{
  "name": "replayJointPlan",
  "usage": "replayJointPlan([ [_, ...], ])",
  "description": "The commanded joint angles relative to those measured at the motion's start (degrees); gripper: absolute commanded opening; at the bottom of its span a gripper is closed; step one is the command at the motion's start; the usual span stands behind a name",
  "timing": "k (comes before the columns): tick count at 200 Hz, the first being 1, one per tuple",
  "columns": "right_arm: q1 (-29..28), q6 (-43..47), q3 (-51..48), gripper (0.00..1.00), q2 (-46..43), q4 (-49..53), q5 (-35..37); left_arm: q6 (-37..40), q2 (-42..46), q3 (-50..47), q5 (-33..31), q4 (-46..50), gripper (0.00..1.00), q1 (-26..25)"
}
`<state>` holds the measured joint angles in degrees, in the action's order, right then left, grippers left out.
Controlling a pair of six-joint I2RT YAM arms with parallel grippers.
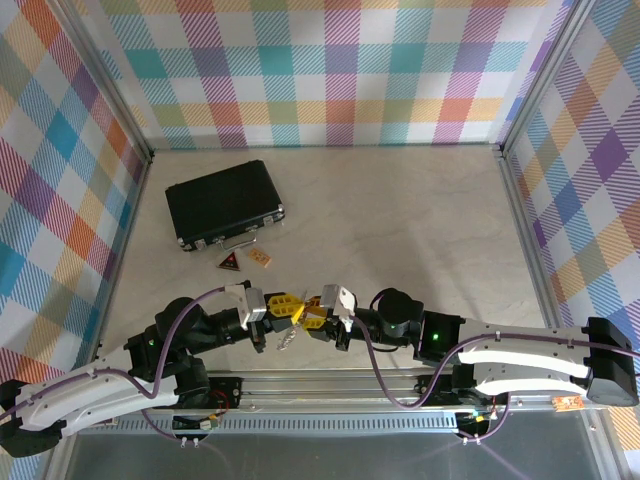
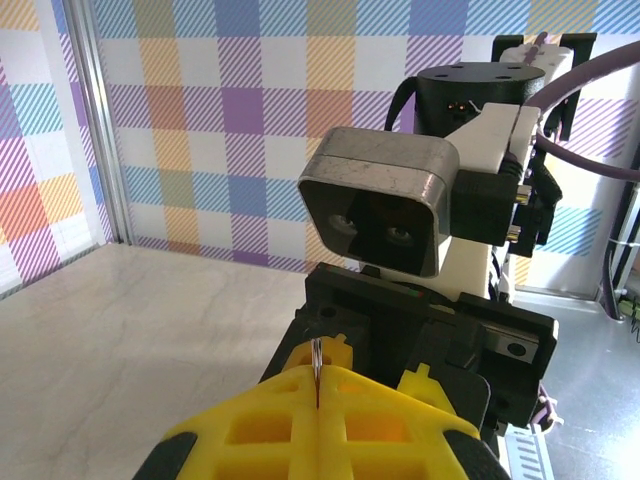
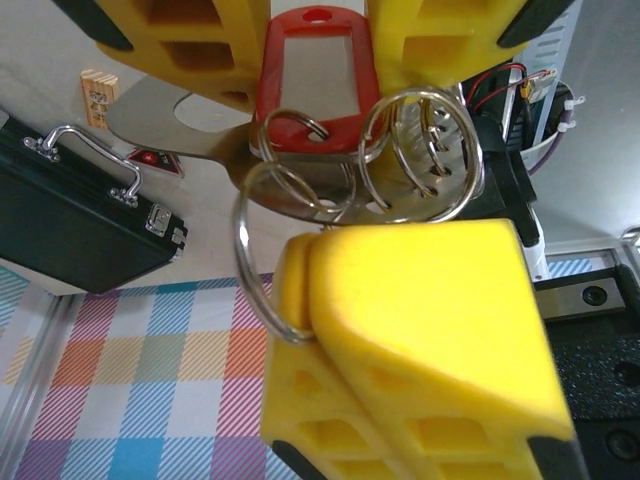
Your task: Put the keys on the keyring
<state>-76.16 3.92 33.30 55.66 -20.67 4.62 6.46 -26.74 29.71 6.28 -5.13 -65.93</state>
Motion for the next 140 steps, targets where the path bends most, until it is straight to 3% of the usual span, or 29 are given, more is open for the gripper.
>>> replayJointPlan([
  [1,-1.1,1.2,-0.7,0.12,-1.1,-4.2,1.8,0.2,-0.1,-0.8,-1.4,-3.2,0.0,-0.1],
  [52,-1.4,1.2,-1.8,0.09,-2.1,-5.1,4.2,0.2,0.1,-1.3,-2.1,-3.8,0.0,-0.1],
  [79,-1.5,1.2,-2.2,0.19,-2.5,-5.1,4.5,0.1,0.2,-1.4,-2.1,-4.0,0.0,-0.1],
  [114,-1.5,1.2,-2.6,0.21,-2.3,-5.8,5.2,0.0,0.5,-1.7,-2.0,-4.3,0.0,-0.1],
  [140,-1.5,1.2,-2.7,0.35,-2.2,-5.9,5.2,0.0,0.6,-1.9,-1.9,-4.1,0.0,-0.1],
])
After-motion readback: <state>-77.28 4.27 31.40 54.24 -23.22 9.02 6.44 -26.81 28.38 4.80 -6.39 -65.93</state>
